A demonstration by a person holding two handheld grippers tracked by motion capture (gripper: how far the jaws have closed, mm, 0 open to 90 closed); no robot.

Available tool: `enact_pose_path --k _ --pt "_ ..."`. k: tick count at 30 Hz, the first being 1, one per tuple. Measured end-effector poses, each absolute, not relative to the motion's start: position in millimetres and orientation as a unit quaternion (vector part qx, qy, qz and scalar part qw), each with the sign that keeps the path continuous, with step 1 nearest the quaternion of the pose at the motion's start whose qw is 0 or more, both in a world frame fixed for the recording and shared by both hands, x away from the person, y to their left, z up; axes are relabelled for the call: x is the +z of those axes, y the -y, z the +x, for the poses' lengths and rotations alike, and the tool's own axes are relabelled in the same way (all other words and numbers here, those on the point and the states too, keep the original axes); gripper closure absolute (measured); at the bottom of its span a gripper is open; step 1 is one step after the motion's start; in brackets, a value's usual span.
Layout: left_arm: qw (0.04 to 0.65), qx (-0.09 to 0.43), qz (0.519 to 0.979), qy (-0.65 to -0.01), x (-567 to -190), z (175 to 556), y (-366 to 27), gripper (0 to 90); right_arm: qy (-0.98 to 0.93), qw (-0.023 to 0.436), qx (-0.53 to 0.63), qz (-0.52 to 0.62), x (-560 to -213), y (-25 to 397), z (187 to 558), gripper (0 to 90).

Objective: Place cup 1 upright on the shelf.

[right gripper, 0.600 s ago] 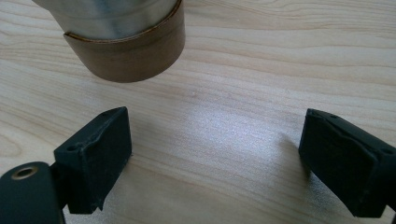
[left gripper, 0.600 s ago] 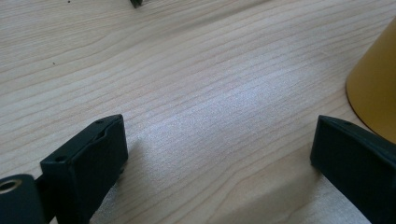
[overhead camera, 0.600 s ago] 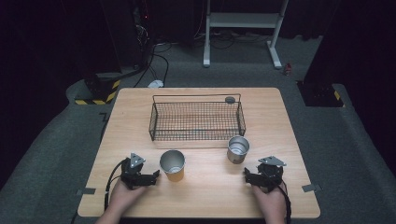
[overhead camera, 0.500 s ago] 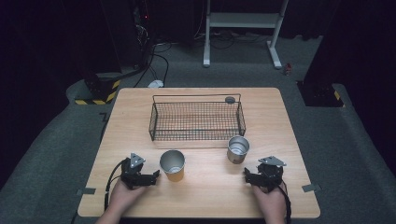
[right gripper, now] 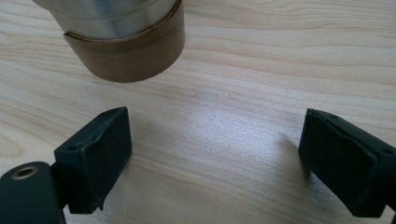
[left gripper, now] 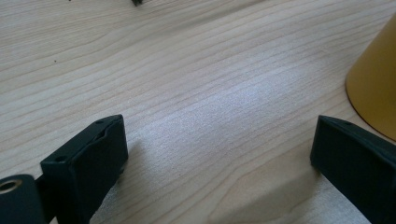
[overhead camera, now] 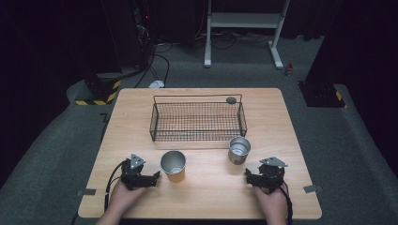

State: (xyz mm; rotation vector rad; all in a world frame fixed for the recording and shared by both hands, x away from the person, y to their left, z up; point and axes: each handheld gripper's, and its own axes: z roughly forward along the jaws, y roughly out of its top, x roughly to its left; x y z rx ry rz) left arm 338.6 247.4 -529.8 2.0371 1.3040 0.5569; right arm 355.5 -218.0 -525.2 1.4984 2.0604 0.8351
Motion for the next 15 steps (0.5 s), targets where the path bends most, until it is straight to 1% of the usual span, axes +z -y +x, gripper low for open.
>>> enact_pose_path --k 10,12,15 --pt "0.322 0.214 0.774 -0.502 -529.1 337.8 -249.9 5.2 -0.749 0.228 0.303 0.544 -525.1 218.1 355.5 9.6" --pt "0.321 0.211 0.776 -0.501 -528.0 338.0 -251.0 7.1 -0.749 0.227 0.303 0.544 -525.1 218.1 355.5 9.6" --pt "0.314 0.209 0.780 -0.499 -526.6 339.1 -251.8 7.7 -0.749 0.227 0.303 0.544 -525.1 218.1 355.5 9.6"
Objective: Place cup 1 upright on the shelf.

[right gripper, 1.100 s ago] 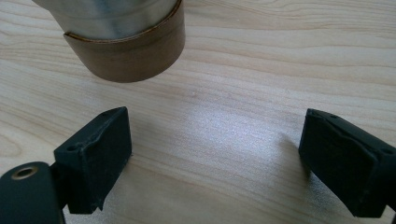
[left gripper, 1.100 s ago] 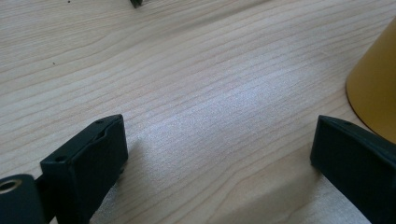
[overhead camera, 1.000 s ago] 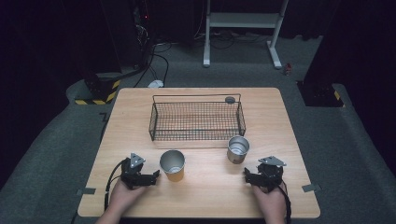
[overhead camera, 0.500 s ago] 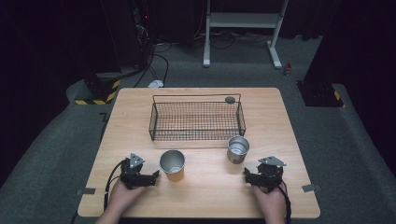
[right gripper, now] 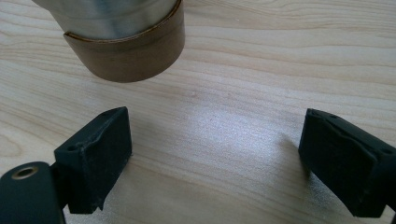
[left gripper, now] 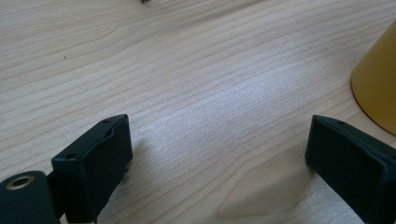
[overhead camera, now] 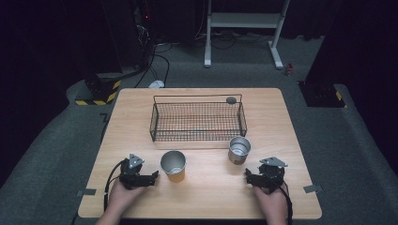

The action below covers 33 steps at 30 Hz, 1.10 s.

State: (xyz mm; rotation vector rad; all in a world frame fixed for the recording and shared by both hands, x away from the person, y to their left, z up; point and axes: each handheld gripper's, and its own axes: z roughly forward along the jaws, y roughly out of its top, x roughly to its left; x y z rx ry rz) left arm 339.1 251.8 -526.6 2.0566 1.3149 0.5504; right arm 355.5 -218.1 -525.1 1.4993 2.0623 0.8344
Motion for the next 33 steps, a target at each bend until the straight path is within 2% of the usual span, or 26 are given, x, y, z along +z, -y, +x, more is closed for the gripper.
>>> enact_pose_path --k 4,12,18,26,33 --pt "0.305 0.216 0.780 -0.502 -523 338 -254 7.8 -0.749 0.227 0.303 0.544 -525 218 356 9.6" --pt "0.325 0.213 0.780 -0.490 -512 334 -256 6.7 -0.749 0.227 0.303 0.544 -525 218 356 9.6" --pt "0.331 0.215 0.783 -0.480 -504 331 -255 2.9 -0.749 0.227 0.303 0.544 -525 218 356 9.6" --pt "0.388 0.193 0.775 -0.460 -496 324 -257 0.6 -0.748 0.228 0.303 0.544 -525 218 356 9.6" --pt "0.409 0.185 0.775 -0.445 -492 321 -255 0.6 -0.749 0.227 0.303 0.544 -525 218 356 9.6"
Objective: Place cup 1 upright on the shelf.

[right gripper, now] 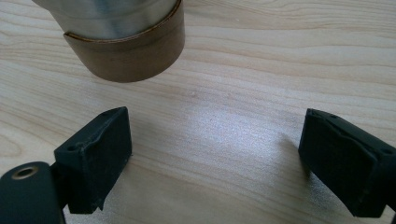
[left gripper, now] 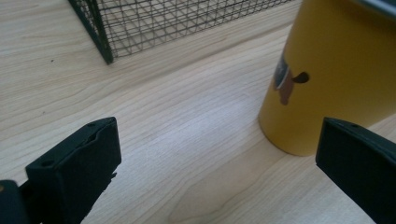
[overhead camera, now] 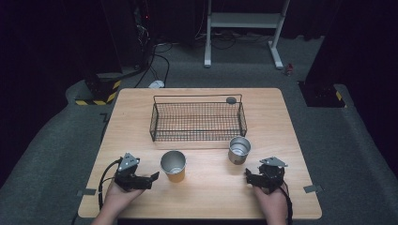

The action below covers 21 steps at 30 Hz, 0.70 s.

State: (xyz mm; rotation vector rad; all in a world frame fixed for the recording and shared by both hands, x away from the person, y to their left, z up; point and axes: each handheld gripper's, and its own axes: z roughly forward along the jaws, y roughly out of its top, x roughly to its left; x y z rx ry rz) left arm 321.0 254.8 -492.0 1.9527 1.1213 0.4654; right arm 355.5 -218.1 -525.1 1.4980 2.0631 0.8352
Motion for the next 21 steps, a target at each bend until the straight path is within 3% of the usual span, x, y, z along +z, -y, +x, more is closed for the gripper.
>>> enact_pose_path --k 21 --pt "0.458 0.162 0.781 -0.391 -483 309 -239 0.6 -0.749 0.227 0.303 0.544 -525 218 356 9.5"
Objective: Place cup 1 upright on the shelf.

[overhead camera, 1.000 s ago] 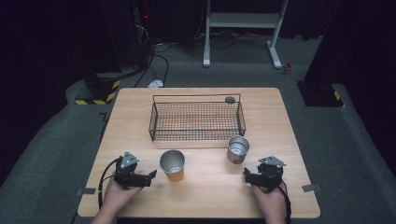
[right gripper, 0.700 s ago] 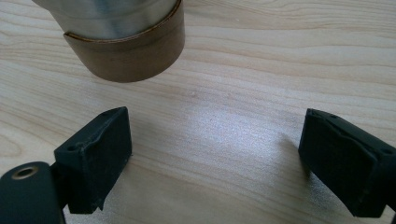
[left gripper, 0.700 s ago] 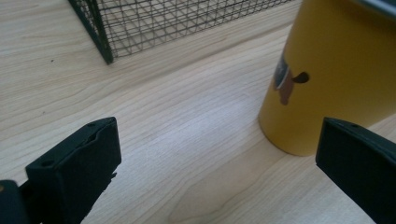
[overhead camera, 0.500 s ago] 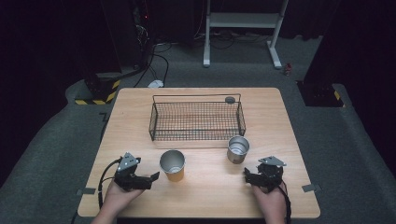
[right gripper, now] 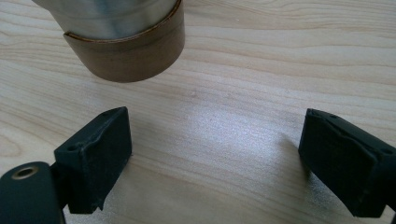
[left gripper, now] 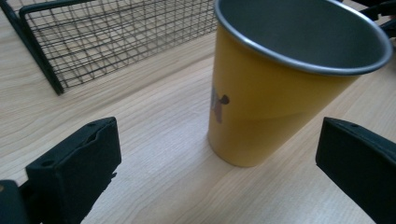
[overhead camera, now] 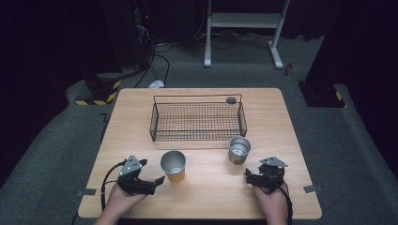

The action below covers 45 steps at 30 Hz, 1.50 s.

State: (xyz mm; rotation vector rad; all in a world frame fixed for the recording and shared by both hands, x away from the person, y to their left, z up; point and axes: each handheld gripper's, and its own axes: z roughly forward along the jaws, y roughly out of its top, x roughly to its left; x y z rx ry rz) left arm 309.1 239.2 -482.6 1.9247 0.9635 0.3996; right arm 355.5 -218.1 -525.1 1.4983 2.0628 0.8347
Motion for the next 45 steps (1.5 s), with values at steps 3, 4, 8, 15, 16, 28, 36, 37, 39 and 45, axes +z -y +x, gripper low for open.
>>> enact_pose_path --k 3,4,8,15,16,28,36,37,39,45 --pt "0.462 0.163 0.782 -0.384 -482 308 -237 0.6 -0.749 0.227 0.303 0.544 -525 218 356 9.6" --pt "0.463 0.163 0.783 -0.382 -481 308 -236 0.6 -0.749 0.227 0.303 0.544 -525 218 356 9.5" --pt "0.467 0.167 0.784 -0.375 -481 306 -233 0.6 -0.749 0.227 0.303 0.544 -525 218 356 9.6" --pt "0.472 0.165 0.785 -0.365 -481 305 -227 0.6 -0.749 0.227 0.303 0.544 -525 218 356 9.5" --pt "0.471 0.167 0.786 -0.364 -481 305 -225 0.6 -0.749 0.227 0.303 0.544 -525 218 356 9.6" --pt "0.476 0.165 0.790 -0.349 -484 308 -208 0.6 -0.749 0.227 0.303 0.544 -525 218 356 9.6" --pt "0.469 0.170 0.794 -0.347 -487 312 -202 0.8 -0.749 0.227 0.303 0.544 -525 218 356 9.6" --pt "0.472 0.170 0.792 -0.348 -487 312 -202 0.8 -0.749 0.227 0.303 0.544 -525 218 356 9.6" --pt "0.478 0.169 0.788 -0.351 -487 314 -201 1.7 -0.749 0.227 0.303 0.544 -525 218 356 9.6" --pt "0.478 0.179 0.787 -0.346 -489 317 -193 1.8 -0.749 0.227 0.303 0.544 -525 218 356 9.5"
